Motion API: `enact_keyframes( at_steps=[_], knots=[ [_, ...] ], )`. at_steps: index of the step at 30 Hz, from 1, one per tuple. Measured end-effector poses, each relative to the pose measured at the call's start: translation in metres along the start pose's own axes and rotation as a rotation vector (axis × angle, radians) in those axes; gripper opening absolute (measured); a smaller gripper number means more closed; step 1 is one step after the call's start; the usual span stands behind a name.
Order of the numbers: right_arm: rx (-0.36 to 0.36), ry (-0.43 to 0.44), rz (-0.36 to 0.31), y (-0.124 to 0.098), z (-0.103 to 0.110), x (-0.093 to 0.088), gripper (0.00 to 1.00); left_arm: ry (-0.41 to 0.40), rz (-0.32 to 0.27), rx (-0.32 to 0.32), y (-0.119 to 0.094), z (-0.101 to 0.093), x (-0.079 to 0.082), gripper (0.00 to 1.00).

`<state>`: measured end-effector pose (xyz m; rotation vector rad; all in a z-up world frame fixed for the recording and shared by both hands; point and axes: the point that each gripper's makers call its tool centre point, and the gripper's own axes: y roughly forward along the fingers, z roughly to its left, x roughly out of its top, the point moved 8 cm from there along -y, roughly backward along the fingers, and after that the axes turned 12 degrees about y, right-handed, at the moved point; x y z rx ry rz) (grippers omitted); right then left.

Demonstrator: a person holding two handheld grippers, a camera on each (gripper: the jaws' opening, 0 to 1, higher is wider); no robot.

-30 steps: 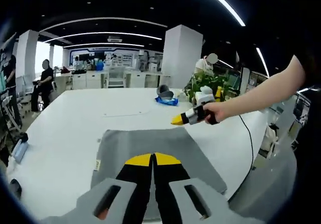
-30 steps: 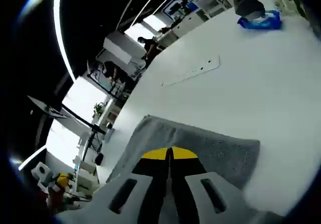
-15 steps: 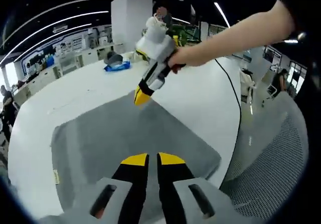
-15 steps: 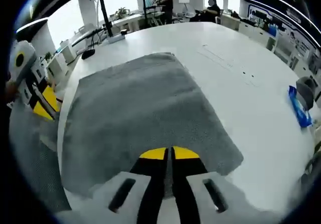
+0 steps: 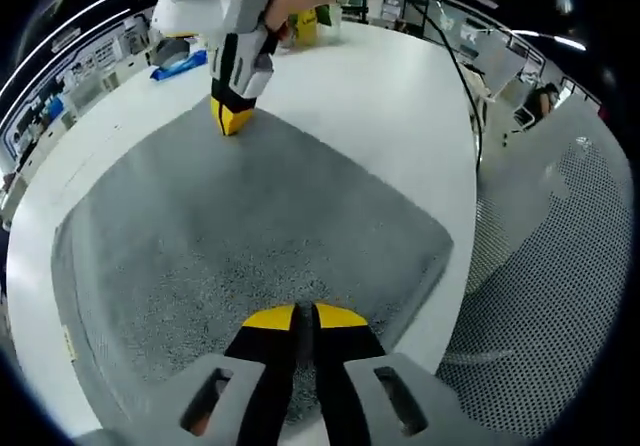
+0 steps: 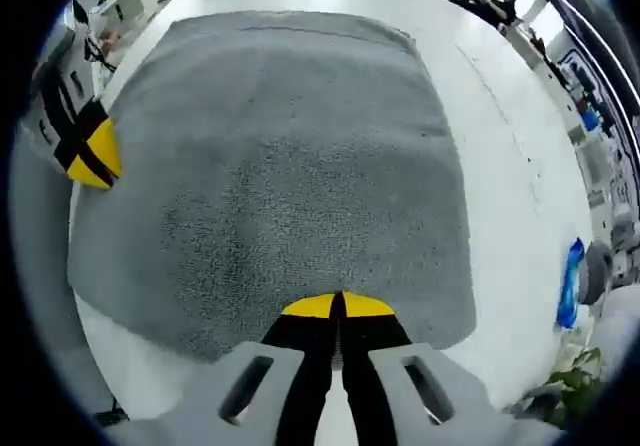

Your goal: Fold the towel on the table until its edges align and the towel forms a compact rectangular stack.

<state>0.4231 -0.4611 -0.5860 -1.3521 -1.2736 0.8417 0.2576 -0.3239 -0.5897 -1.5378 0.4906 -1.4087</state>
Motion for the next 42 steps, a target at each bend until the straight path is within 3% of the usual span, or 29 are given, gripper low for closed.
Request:
enact_keyframes(
  at_steps=[2,3,8,10,12,16,17,19,20,22,25,28,32,36,42],
  knots=[
    [-0.009,-0.061,0.046,0.0,0.001,0.003,0.0,-0.003,0.0,0.005,0.001,0.0,0.001,0.05],
    [-0.036,-0.038,0.083,0.001,0.004,0.006,0.0,0.016,0.002,0.004,0.001,0.001,0.002,0.05],
    [-0.04,-0.112,0.233,0.006,0.003,0.016,0.0,0.169,0.079,-0.012,0.002,-0.001,0.009,0.05],
    [-0.026,-0.117,0.25,0.007,0.002,0.017,0.0,0.242,0.108,-0.017,0.003,-0.003,0.012,0.05],
    [-0.005,-0.117,0.256,0.007,-0.001,0.017,0.0,0.242,0.117,-0.012,0.004,-0.005,0.014,0.05],
    [0.025,-0.009,0.217,0.006,-0.004,0.013,0.0,0.275,0.13,-0.021,0.004,-0.004,0.014,0.04],
    [0.013,0.005,0.23,0.006,-0.005,0.01,0.0,0.275,0.136,-0.025,0.004,-0.004,0.015,0.04],
    [-0.06,0.039,0.353,0.006,-0.001,0.002,0.0,0.249,0.159,-0.023,0.005,-0.003,0.017,0.04],
    [-0.09,-0.074,0.399,0.009,0.001,0.003,0.0,0.243,0.175,-0.016,0.005,-0.005,0.018,0.04],
    [-0.132,-0.117,0.426,0.013,0.005,0.005,0.0,0.257,0.215,0.005,0.006,-0.008,0.02,0.03],
    [-0.181,0.001,0.379,0.012,0.009,0.004,0.0,0.306,0.286,0.058,0.007,-0.013,0.024,0.03],
    [-0.155,0.032,0.307,0.01,0.004,-0.001,0.0,0.41,0.348,0.122,0.009,-0.022,0.027,0.02],
    [-0.115,0.078,0.289,0.005,0.004,-0.01,0.0,0.583,0.462,0.162,0.01,-0.028,0.027,0.01],
    [-0.095,0.171,0.231,0.004,0.002,-0.017,0.0,0.557,0.481,0.186,0.011,-0.026,0.025,0.01],
    [-0.104,0.171,0.225,0.0,0.016,-0.023,0.0,0.552,0.506,0.225,0.008,-0.013,0.015,0.01]
  ],
)
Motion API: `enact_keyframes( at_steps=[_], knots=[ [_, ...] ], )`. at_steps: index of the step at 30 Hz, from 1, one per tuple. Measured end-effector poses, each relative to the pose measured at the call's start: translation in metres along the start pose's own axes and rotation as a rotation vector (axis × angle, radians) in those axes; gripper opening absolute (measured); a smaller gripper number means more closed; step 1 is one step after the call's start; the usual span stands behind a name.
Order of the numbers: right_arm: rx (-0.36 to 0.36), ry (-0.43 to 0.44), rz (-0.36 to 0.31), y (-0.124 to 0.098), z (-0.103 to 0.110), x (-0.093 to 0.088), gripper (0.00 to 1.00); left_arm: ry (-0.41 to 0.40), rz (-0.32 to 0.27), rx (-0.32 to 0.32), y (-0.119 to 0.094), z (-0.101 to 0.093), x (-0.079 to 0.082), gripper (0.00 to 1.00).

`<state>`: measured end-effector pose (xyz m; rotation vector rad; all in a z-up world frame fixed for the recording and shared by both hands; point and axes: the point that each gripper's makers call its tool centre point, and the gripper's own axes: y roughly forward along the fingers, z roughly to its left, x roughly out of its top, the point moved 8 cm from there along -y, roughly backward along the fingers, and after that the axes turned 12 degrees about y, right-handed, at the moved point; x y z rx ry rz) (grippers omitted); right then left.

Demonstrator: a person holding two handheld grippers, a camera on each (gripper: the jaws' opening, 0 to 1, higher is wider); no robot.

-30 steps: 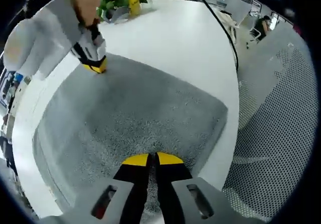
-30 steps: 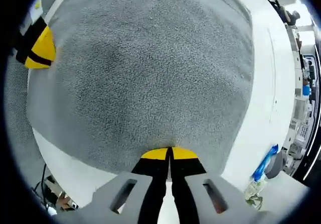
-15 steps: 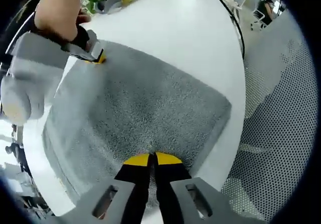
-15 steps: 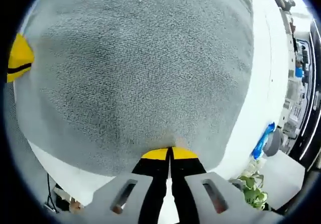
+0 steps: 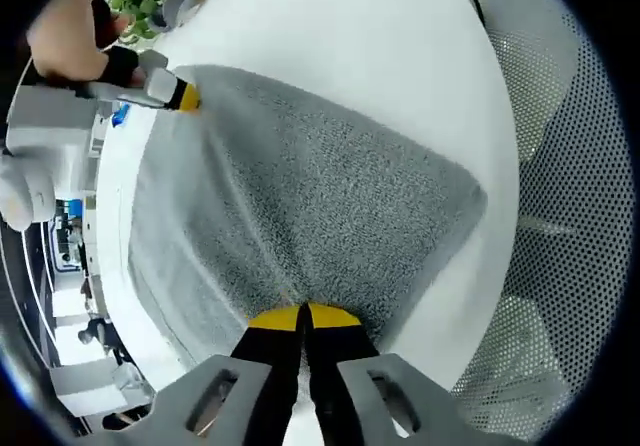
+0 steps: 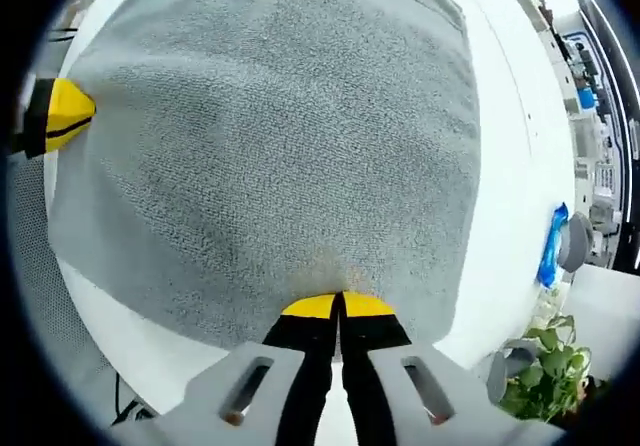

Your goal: Fold the towel on the table until its edges align and the towel forms a compact rectangular stack.

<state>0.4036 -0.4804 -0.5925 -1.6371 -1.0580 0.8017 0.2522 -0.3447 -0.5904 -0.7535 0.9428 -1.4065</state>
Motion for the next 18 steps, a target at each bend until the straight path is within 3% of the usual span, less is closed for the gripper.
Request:
enact_keyframes(
  at_steps=[3,9,11,13,15,18],
  knots=[
    [-0.004,0.029,-0.024,-0.002,0.0,-0.002,0.0,0.048,0.045,0.067,0.001,-0.002,-0.002,0.01],
    [0.019,0.134,-0.094,-0.004,0.005,-0.014,0.0,0.047,0.047,0.077,0.003,-0.001,-0.009,0.01],
    [0.004,0.13,-0.119,-0.004,0.007,-0.017,0.0,0.064,0.046,0.107,0.005,-0.002,-0.011,0.01],
    [-0.03,0.072,-0.136,-0.004,0.011,-0.018,0.0,0.104,0.042,0.115,0.004,-0.003,-0.01,0.01],
    [-0.063,0.019,-0.137,-0.005,0.015,-0.02,0.0,0.08,0.047,0.113,0.005,-0.001,-0.01,0.01],
    [-0.097,0.052,-0.149,-0.005,0.02,-0.022,0.0,0.064,0.049,0.124,0.006,0.0,-0.011,0.01]
  ],
)
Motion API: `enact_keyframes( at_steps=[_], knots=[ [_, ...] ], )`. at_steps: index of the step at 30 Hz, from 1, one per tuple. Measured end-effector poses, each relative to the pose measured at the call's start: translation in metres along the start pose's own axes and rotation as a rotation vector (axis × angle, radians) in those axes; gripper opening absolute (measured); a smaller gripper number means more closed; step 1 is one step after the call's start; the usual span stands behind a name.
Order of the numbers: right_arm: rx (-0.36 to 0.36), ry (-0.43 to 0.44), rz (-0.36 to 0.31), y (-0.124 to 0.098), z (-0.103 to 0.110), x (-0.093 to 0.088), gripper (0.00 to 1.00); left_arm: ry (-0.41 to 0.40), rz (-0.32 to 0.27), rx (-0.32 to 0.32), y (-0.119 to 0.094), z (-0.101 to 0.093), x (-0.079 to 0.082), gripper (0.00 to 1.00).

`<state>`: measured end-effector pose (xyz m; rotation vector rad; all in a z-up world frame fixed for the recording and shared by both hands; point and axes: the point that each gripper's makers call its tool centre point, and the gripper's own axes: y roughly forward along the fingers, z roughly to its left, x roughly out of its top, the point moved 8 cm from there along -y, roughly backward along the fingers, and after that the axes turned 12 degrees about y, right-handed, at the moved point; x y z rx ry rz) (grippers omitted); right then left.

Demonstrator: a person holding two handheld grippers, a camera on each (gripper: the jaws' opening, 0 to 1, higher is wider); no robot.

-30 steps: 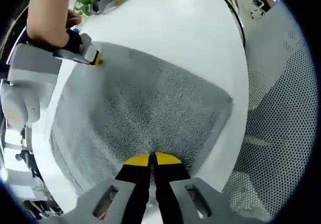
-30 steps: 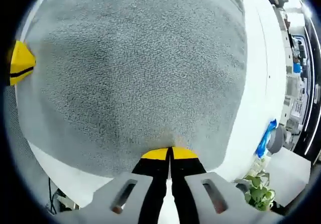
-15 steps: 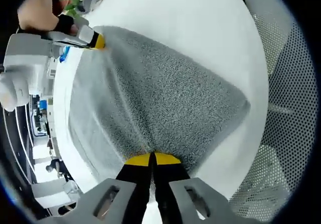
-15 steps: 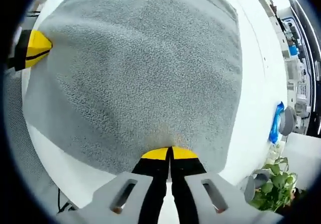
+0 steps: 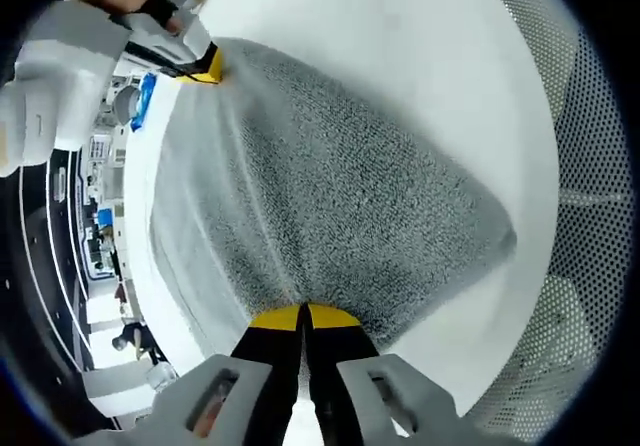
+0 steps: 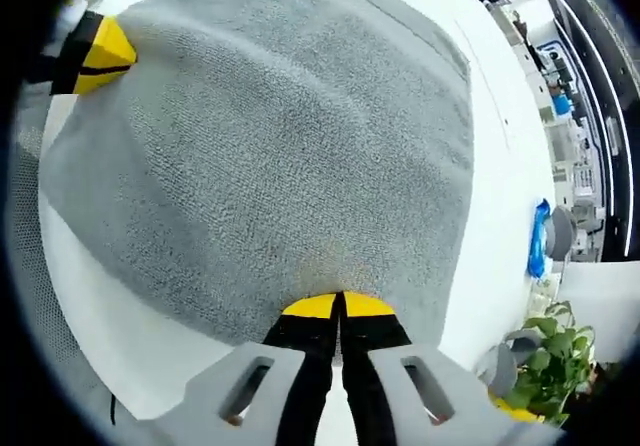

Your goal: Fold the towel on the table until its edges align and the towel forms a compact rectangular stack.

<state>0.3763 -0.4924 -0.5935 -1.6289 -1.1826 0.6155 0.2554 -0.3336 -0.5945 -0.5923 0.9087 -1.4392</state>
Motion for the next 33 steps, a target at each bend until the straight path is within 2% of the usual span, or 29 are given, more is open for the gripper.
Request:
enact_keyframes(
  at_steps=[2,3,5,13,17,23,26,30,32,33],
  knots=[
    [-0.03,-0.022,-0.007,-0.001,0.003,0.0,0.0,-0.033,-0.013,0.0,0.0,0.001,-0.002,0.01],
    [-0.044,-0.045,-0.005,-0.001,0.005,-0.001,0.0,-0.075,-0.02,0.002,0.0,0.0,-0.003,0.01],
    [-0.056,-0.083,0.006,-0.002,0.009,-0.002,0.0,-0.076,-0.029,-0.003,0.0,0.002,-0.006,0.01],
    [-0.066,-0.126,0.017,-0.007,0.018,-0.011,0.0,-0.12,-0.059,-0.011,0.0,0.001,-0.011,0.01],
    [-0.045,-0.072,0.0,-0.01,0.018,-0.015,0.0,-0.128,-0.069,-0.022,0.001,0.003,-0.014,0.01],
    [-0.009,-0.054,0.005,-0.012,0.022,-0.015,0.0,-0.122,-0.095,-0.027,0.005,0.005,-0.025,0.01],
    [-0.005,-0.034,-0.001,-0.013,0.023,-0.016,0.0,-0.111,-0.089,-0.029,0.007,0.007,-0.026,0.01],
    [-0.004,-0.044,0.0,-0.013,0.024,-0.016,0.0,-0.139,-0.075,-0.025,0.007,0.006,-0.025,0.01],
    [0.006,-0.014,0.003,-0.015,0.025,-0.017,0.0,-0.105,-0.054,0.012,0.006,0.004,-0.022,0.01],
    [0.005,-0.004,-0.001,-0.015,0.025,-0.018,0.0,-0.021,-0.048,0.047,0.005,0.002,-0.02,0.0]
  ],
)
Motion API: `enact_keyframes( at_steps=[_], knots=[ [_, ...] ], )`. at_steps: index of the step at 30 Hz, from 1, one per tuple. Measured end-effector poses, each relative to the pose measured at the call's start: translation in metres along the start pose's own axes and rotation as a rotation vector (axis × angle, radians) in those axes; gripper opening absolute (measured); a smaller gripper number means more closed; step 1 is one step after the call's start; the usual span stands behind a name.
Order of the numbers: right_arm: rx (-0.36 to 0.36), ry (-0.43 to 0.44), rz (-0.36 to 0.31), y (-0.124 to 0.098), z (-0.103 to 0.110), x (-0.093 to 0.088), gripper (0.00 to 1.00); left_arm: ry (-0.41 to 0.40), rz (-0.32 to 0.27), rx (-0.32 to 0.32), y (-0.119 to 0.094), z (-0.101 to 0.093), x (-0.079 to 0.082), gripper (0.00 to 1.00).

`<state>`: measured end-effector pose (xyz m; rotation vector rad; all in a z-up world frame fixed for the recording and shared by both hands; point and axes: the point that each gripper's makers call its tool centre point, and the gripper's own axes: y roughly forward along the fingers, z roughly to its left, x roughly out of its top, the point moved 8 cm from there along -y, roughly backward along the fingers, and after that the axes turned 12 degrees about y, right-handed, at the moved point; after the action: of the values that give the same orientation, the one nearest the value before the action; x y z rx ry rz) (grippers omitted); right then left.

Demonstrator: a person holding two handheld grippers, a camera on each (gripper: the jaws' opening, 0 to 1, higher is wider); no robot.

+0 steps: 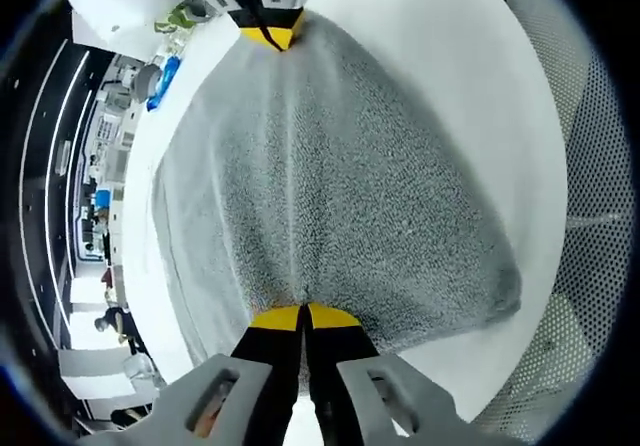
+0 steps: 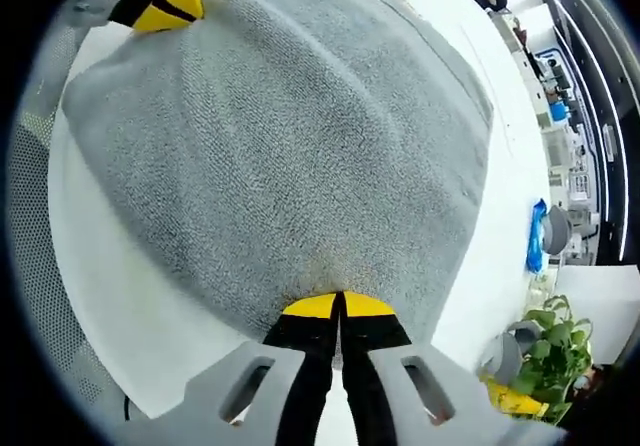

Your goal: Fold the towel on the table until its edges align and the towel forms a compact rectangular stack.

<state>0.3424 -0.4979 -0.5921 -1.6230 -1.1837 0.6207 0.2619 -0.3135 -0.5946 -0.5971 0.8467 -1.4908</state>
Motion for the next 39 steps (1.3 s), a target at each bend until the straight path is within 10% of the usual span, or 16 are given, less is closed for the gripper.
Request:
enact_keyframes(
  at_steps=[2,7,23,39],
  knots=[
    [-0.006,0.01,-0.011,0.0,0.0,-0.001,0.0,0.098,-0.027,0.01,0.0,-0.003,-0.001,0.0],
    [0.006,0.037,-0.022,-0.003,0.003,-0.004,0.0,-0.216,-0.1,-0.033,0.001,0.003,-0.011,0.01],
    [0.015,0.065,-0.028,-0.009,0.014,-0.014,0.0,-0.405,-0.164,-0.065,0.002,0.006,-0.02,0.01],
    [0.022,0.101,-0.042,-0.018,0.032,-0.026,0.0,-0.358,-0.156,-0.033,0.005,0.008,-0.019,0.01]
  ],
)
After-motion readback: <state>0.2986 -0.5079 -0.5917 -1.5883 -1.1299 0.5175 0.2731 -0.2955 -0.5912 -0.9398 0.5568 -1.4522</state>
